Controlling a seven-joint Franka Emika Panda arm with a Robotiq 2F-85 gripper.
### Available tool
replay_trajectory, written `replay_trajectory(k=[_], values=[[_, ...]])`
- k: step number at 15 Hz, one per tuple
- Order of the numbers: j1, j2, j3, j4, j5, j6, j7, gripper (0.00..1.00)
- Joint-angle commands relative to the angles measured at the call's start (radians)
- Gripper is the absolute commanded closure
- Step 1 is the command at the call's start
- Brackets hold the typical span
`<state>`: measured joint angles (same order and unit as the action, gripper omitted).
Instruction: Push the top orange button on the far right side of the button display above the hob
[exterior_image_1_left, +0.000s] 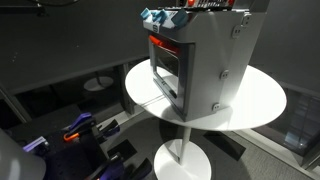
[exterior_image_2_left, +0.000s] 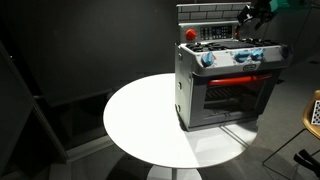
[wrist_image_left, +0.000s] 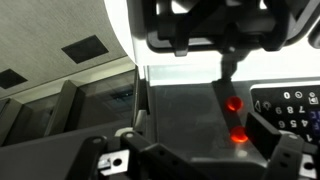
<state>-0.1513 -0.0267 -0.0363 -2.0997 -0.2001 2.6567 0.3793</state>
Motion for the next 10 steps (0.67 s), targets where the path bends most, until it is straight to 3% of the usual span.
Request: replay_trajectory(k=[1,4,10], values=[[0.034,-0.056,-0.013,0.001,0.121,-0.104,-0.066,0.0],[0.047,-0.115,-0.015,-0.002,0.21,-0.234,-0.101,0.0],[0.035,-0.215,-0.008,0.022,0.187,-0.548,-0.064,0.0]])
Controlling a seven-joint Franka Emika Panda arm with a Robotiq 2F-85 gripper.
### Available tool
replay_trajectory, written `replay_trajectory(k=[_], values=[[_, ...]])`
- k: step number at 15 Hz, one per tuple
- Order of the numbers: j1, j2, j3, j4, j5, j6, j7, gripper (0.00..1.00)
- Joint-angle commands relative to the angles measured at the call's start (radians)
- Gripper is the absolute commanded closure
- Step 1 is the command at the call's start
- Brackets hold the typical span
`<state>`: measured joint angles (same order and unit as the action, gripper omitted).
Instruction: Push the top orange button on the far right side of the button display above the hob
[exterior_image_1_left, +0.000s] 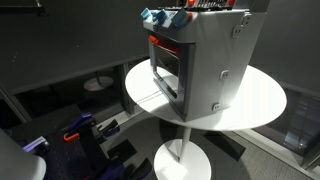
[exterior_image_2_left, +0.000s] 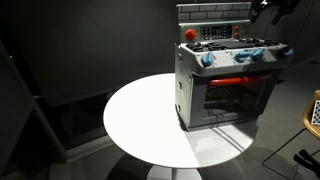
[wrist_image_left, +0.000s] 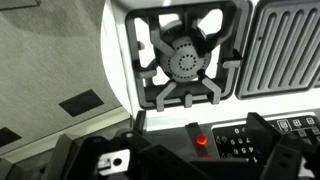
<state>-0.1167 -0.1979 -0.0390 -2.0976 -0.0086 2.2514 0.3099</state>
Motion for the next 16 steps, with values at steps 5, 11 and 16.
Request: replay_trajectory(k=[5,11,16], values=[[0.004,-0.105,-0.006,0.014,-0.004,-0.379,-0.031,0.0],[0.005,-0.134,-0.016,-0.009,0.002,-0.52,-0.097,0.0],[0.004,-0.126,-0.028,-0.01,0.0,-0.568,-0.145,0.0]])
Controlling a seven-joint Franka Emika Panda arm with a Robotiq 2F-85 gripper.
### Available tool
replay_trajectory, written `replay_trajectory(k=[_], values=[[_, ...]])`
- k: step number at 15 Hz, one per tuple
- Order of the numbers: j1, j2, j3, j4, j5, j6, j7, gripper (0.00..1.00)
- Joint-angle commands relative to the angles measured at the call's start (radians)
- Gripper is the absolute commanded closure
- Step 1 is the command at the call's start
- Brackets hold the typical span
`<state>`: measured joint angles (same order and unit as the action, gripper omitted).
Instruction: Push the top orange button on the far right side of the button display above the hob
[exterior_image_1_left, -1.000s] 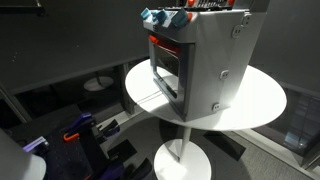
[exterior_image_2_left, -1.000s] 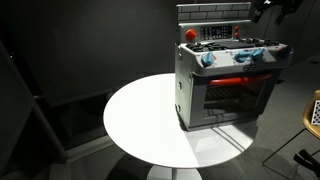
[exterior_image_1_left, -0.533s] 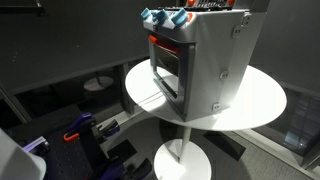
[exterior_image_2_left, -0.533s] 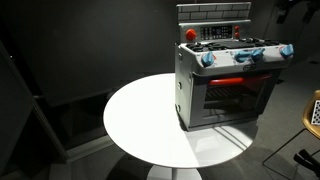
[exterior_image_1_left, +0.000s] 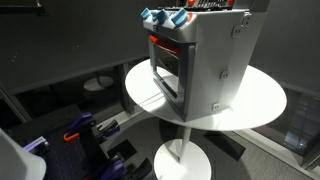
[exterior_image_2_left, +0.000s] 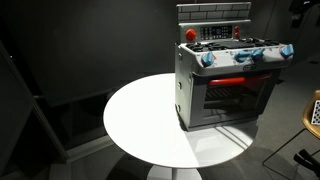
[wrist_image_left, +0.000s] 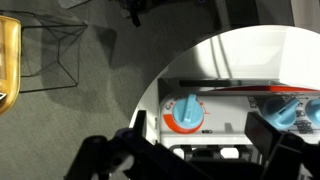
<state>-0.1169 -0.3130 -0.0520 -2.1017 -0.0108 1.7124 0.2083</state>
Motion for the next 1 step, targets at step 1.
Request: replay_trajectory(k=[1], values=[[0.003,0.001,-0.006,0.0,-0.001,-0.007,-0.009,0.0]])
